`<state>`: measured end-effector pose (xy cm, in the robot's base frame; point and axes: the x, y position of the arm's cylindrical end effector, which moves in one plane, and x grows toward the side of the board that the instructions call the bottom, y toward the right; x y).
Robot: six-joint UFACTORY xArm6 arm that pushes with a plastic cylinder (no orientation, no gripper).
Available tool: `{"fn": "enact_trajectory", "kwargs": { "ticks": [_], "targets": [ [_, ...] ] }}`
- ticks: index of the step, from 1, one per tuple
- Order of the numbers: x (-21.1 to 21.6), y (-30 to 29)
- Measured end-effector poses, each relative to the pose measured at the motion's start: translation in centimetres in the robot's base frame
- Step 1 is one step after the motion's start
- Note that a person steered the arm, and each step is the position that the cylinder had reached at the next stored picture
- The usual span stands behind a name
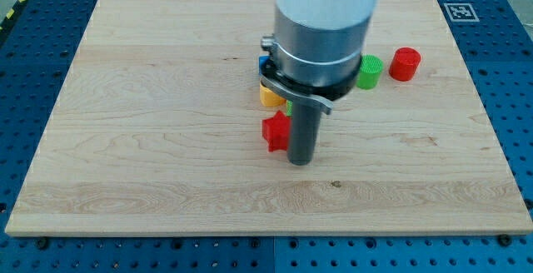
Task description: Move red star on left side of green star
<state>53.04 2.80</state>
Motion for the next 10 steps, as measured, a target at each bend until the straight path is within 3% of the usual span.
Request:
{"fn": "enact_trajectory", "kwargs": {
  "ticks": [3,6,8,10],
  "targets": [
    [1.6,-4.4],
    [-2.8,-4.9],
    [0.0,-5.0],
    [-2.3,-5.0]
  ]
}}
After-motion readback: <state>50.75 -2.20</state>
